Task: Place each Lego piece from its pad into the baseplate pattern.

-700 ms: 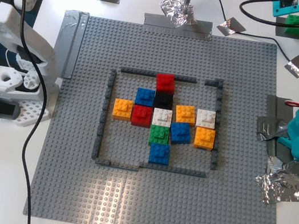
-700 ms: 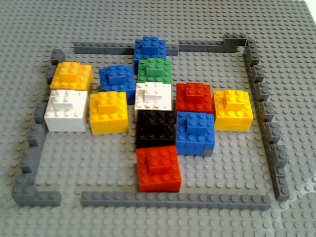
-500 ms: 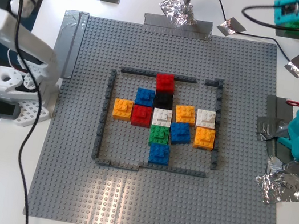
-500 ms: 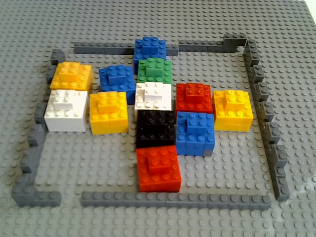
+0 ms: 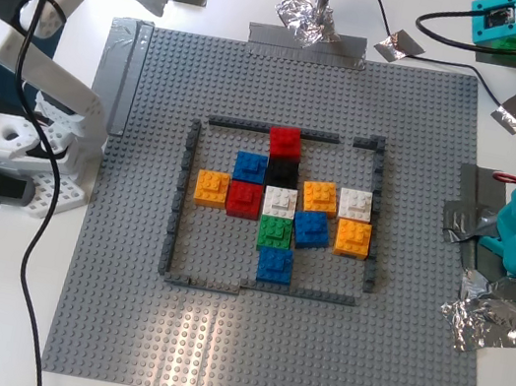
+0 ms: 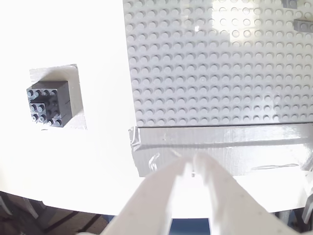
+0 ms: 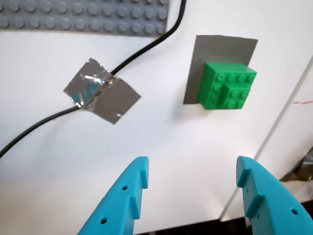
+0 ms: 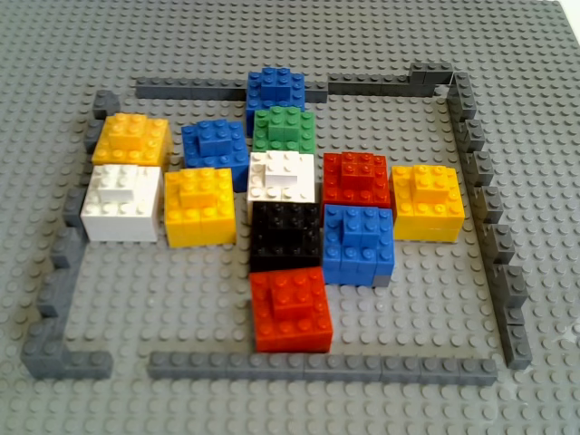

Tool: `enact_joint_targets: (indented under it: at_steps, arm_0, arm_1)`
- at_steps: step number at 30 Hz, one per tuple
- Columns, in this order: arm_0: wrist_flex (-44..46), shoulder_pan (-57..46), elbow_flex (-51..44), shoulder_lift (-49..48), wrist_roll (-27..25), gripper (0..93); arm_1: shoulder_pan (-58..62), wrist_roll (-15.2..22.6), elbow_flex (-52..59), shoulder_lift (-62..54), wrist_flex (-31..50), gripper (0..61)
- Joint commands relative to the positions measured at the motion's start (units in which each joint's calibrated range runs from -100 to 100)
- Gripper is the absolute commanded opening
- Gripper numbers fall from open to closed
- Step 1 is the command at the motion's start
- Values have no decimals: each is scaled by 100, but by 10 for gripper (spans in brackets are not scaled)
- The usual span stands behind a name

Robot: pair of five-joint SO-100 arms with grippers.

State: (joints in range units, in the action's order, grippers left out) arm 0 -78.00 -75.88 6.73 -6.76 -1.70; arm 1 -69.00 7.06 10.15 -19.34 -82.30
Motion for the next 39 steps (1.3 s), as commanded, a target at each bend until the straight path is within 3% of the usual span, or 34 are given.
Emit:
enact_joint_targets:
  at_steps: [1,8,15,23,29,33,39]
  arm_0:
    - [38,-69,-73,-156,-8,204]
    - [13,-69,-307,187,11,204]
    - [-3,-4,-1066,839,1,204]
    - [-28,-18,-2041,1818,1,204]
    - [-36,-25,-2673,2384,11,204]
    - [-36,-11,-3016,2693,26,204]
    - [-36,4,-3305,3020,26,204]
  arm_1:
    - [-89,-59,-1002,261,-208,2]
    - [-256,-450,-2609,1351,-867,2]
    - [-459,-435,-3142,1831,-623,14]
    - [-532,-284,-4090,2784,-492,117]
    - [-728,-181,-5815,4200,-875,222]
    - [-960,-186,-6736,4930,-818,222]
    - [-1076,-284,-7097,5488,-484,218]
